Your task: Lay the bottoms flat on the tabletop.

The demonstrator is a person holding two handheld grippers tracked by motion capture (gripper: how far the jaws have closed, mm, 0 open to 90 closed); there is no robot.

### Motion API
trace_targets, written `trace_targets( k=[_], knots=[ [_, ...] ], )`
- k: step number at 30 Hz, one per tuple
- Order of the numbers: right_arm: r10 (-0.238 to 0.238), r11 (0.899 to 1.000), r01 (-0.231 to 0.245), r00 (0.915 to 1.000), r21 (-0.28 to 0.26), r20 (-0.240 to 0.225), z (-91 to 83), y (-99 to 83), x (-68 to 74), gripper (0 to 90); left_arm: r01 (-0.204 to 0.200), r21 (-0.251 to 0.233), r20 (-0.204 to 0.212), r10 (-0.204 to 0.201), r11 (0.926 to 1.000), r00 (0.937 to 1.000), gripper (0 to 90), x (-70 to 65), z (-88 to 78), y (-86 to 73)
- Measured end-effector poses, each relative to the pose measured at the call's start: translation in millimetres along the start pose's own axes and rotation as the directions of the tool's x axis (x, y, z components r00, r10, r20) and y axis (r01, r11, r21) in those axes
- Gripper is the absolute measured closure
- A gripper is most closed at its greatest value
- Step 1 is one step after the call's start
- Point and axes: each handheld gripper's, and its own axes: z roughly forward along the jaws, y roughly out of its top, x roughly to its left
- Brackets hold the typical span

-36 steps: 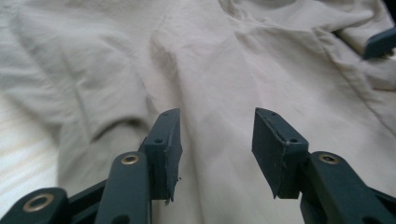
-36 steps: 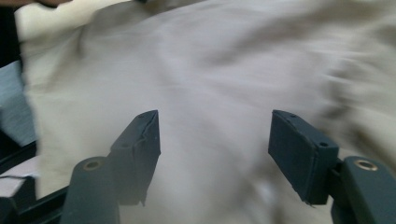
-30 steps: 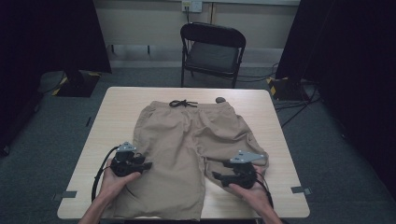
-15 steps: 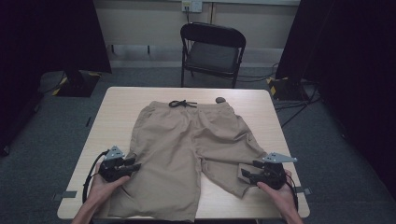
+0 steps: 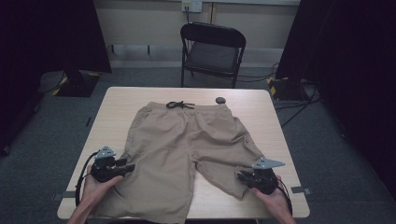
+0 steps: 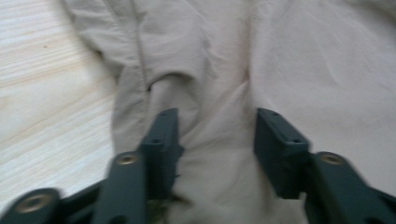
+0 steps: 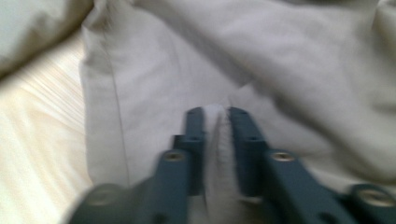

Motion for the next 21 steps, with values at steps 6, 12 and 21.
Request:
trace_targets(
  k=[6,12,21],
  knots=[
    [0.013,0.993,-0.017,0.9995,-0.12,-0.027,-23.8,20.0,-3.1,87.6,-0.048,-0.039,0.075,0.05,0.9981,0.9959,48.3,-34.2,-2.7,23.1],
    [0.076,0.978,-0.067,0.9965,-0.198,0.036,-40.6,32.5,-29.8,87.3,-0.088,-0.072,0.165,0.099,0.9936,0.9813,49.1,-71.0,3.4,48.7],
    [0.175,0.982,-0.167,0.9807,-0.089,0.088,-10.2,-0.9,-64.7,86.1,-0.145,-0.084,0.286,0.163,0.9858,0.9442,48.4,-125.9,29.2,77.9]
  ],
)
